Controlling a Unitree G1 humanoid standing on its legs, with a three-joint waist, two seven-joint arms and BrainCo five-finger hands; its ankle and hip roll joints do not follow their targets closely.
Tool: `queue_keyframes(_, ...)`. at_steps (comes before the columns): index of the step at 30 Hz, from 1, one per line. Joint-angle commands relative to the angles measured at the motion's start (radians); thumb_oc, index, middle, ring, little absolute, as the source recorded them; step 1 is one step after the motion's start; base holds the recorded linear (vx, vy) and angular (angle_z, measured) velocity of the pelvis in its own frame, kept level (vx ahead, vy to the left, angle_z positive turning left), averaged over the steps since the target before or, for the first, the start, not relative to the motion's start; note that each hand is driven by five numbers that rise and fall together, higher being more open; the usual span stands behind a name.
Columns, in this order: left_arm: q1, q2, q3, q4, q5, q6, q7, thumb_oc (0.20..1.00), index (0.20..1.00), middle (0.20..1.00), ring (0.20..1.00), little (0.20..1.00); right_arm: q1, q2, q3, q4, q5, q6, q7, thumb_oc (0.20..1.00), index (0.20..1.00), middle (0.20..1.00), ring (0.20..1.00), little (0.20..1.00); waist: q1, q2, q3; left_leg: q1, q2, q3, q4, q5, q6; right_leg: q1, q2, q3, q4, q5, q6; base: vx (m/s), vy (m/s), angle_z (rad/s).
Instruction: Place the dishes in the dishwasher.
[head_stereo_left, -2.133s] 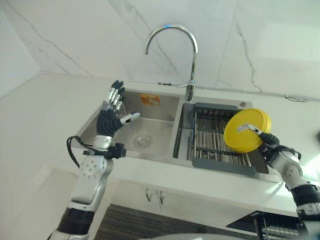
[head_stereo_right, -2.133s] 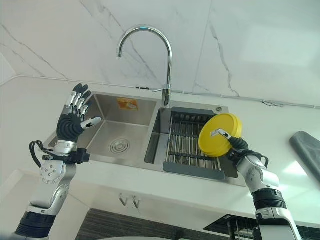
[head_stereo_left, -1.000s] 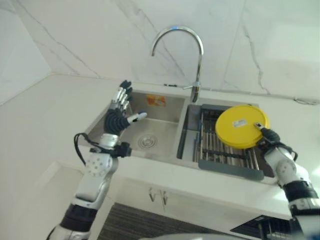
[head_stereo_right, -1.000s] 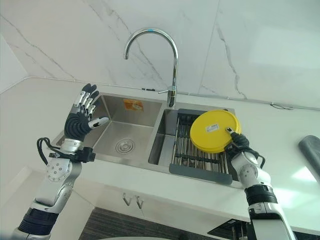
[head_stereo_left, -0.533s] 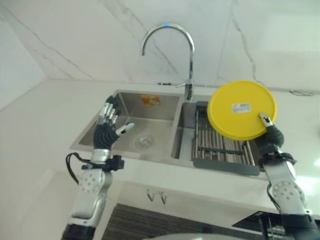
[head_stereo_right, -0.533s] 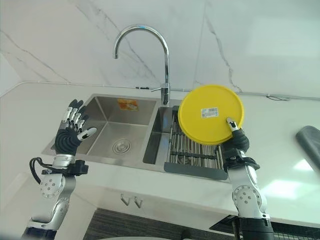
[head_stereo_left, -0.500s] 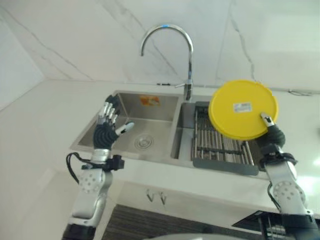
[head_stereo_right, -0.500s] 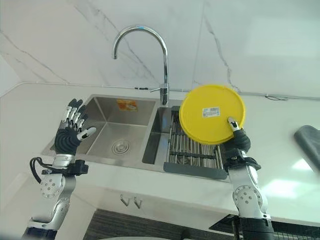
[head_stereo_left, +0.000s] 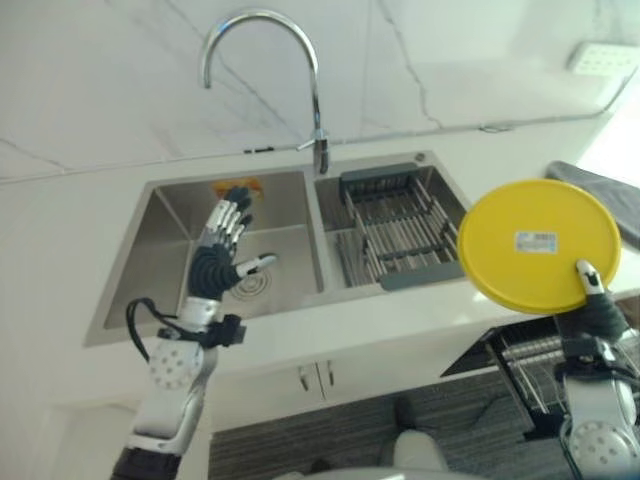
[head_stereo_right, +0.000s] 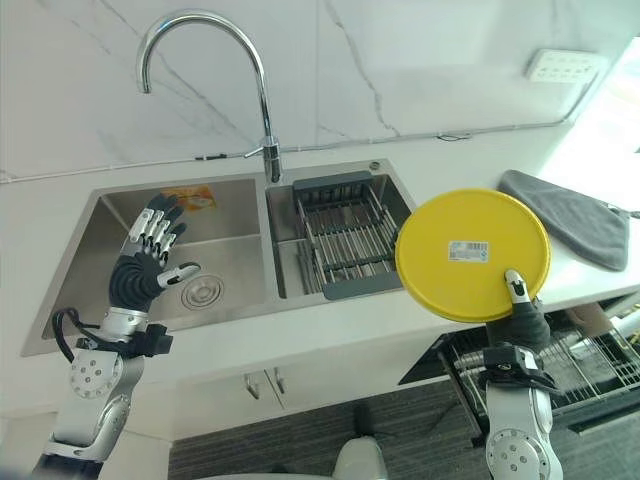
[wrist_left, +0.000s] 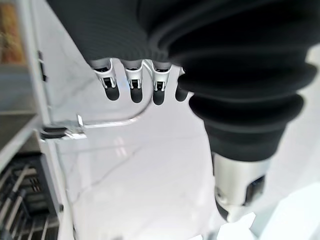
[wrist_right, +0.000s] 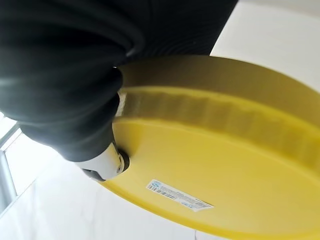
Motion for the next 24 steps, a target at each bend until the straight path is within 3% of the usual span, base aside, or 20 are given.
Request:
queue_keyframes(1,-0.057,0.019,0.003,-0.127,0.062,-0.042,0.044,1.0,1.0,1.0,1.0,1.0,-0.173,-0.034,-0.033,-0.066,0.047,-0.129,0.031,0.2,0.2,0.2,0.2,0.2,0.045,0.02,-0.014,0.09,0.05,-0.178,-0.117,-0.049,-0.102,0.097,0.038,-0.088,0.055,-0.194,-0.013,-0.2,-0.001,-0.3)
queue_keyframes(5,-0.113,0.014,-0.046,-0.112,0.113,-0.015,0.098,1.0,1.0,1.0,1.0,1.0,-0.212,-0.012,0.014,-0.088,0.01,-0.145,-0.008,0.2,0.2,0.2,0.2,0.2,0.06,0.02,-0.031,0.087,0.056,-0.177,-0.117,-0.045,-0.092,0.14,0.018,-0.102,0.095,-0.221,-0.015,-0.14,-0.117,-0.52)
queue_keyframes(7,-0.125,0.015,-0.053,-0.127,0.158,0.007,0.126,1.0,1.0,1.0,1.0,1.0,-0.225,0.014,0.033,-0.1,-0.003,-0.147,-0.022,0.2,0.2,0.2,0.2,0.2,0.085,0.013,-0.048,0.084,0.073,-0.149,-0.117,-0.044,-0.102,0.198,-0.063,-0.15,0.048,-0.182,0.008,-0.16,-0.401,-0.74)
queue_keyframes(10,-0.14,0.021,-0.053,-0.126,0.168,0.011,0.133,1.0,1.0,1.0,1.0,1.0,-0.226,0.035,0.042,-0.108,-0.019,-0.139,-0.021,0.2,0.2,0.2,0.2,0.2,0.086,0.009,-0.053,0.088,0.097,-0.13,-0.117,-0.043,-0.114,0.224,-0.083,-0.163,-0.009,-0.165,0.022,-0.13,-0.436,-0.83)
queue_keyframes(12,-0.144,0.028,-0.051,-0.123,0.177,0.006,0.127,1.0,1.0,1.0,1.0,1.0,-0.212,0.034,0.037,-0.114,-0.012,-0.139,-0.019,0.2,0.2,0.2,0.2,0.2,0.081,0.007,-0.059,0.084,0.134,-0.113,-0.117,-0.033,-0.128,0.252,-0.045,-0.164,-0.062,-0.233,0.017,-0.15,-0.522,-0.5)
queue_keyframes(14,-0.143,0.028,-0.052,-0.124,0.179,0.003,0.136,1.0,1.0,1.0,1.0,1.0,-0.22,0.023,0.038,-0.106,-0.008,-0.136,-0.025,0.2,0.2,0.2,0.2,0.2,0.076,0.004,-0.065,0.083,0.165,-0.099,-0.117,-0.021,-0.143,0.266,-0.01,-0.151,-0.102,-0.259,0.014,-0.14,-0.429,-0.47)
queue_keyframes(19,-0.129,0.017,-0.048,-0.12,0.189,0.004,0.166,1.0,1.0,1.0,1.0,1.0,-0.247,-0.006,0.04,-0.097,-0.014,-0.114,-0.042,0.2,0.2,0.2,0.2,0.2,0.066,0.003,-0.074,0.078,0.247,-0.057,-0.117,0.028,-0.188,0.268,0.065,-0.089,-0.126,-0.301,-0.024,-0.15,-0.474,-0.51)
queue_keyframes(20,-0.115,0.015,-0.047,-0.122,0.179,0.003,0.168,1.0,1.0,1.0,1.0,1.0,-0.25,-0.02,0.042,-0.104,-0.013,-0.097,-0.054,0.2,0.2,0.2,0.2,0.2,0.064,0.004,-0.074,0.074,0.277,-0.046,-0.117,0.058,-0.208,0.267,0.093,-0.075,-0.126,-0.312,-0.046,-0.12,-0.43,-0.41)
queue_keyframes(24,-0.09,0.013,-0.052,-0.116,0.192,-0.014,0.175,1.0,1.0,1.0,1.0,1.0,-0.251,-0.033,0.065,-0.109,-0.027,-0.081,-0.049,0.2,0.2,0.2,0.2,0.2,0.065,0.0,-0.059,0.047,0.305,-0.02,-0.041,0.069,-0.228,0.268,0.12,-0.068,-0.126,-0.319,-0.074,-0.11,-0.356,-0.12)
